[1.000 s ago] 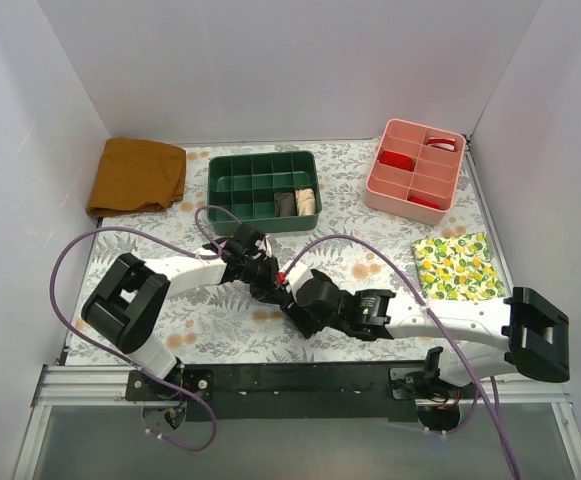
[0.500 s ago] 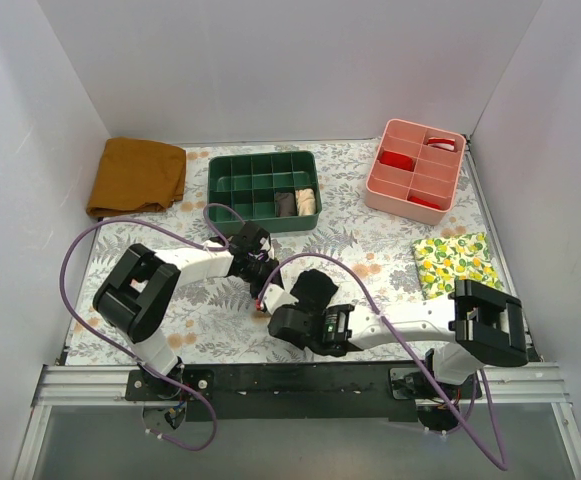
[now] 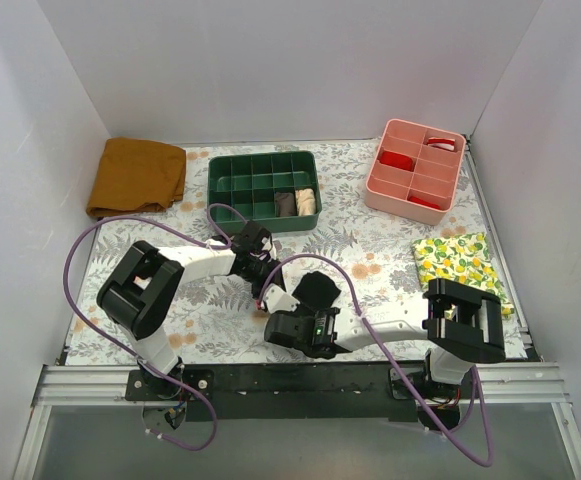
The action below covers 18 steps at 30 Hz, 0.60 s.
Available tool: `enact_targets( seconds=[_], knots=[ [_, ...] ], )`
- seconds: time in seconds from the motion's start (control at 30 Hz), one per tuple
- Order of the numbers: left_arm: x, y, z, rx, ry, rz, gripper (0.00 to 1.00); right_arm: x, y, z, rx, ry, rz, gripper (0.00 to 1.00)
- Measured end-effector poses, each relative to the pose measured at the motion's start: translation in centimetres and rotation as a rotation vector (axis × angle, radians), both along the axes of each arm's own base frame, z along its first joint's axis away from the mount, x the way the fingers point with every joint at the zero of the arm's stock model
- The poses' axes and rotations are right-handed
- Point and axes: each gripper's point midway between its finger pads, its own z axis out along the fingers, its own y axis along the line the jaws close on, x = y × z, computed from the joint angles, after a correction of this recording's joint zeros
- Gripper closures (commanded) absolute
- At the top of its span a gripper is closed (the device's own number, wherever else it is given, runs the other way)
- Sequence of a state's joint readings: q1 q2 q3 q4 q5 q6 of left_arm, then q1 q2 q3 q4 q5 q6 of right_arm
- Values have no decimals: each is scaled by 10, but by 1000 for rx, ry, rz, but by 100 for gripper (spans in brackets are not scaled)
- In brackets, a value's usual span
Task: Roll the underwear
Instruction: Roll the underwear to the center of the board.
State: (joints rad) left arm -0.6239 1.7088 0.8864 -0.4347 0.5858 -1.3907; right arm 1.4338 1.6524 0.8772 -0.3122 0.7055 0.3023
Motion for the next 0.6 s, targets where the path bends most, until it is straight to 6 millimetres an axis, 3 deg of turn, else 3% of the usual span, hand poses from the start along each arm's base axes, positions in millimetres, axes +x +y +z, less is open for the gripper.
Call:
enact_targets(
  seconds=[0.1,0.13,0.2,0.23,0.33,0.4,0.6],
  knots=[
    [0,0,0,0,-1,-1,94,-1,1,-1,20,1,-15,78],
    [0,0,0,-1,-1,-1,81,-1,1,-2,28,3,-18,78],
    [1,-1,1,-3,-3,1,73,-2,1,-2,46,6,-22,80],
    [1,-1,1,-5,-6,2,61,-2,1,-2,59,9,-23,80],
    [2,1,1,3,-18,15,57,-3,2,-3,109,39,-21,81],
    [2,3,2,5,-31,29,45,-3,2,-3,157,74,-22,81],
    [12,8,8,23,-99,96,31,-4,4,-2,303,211,-7,81]
  ],
)
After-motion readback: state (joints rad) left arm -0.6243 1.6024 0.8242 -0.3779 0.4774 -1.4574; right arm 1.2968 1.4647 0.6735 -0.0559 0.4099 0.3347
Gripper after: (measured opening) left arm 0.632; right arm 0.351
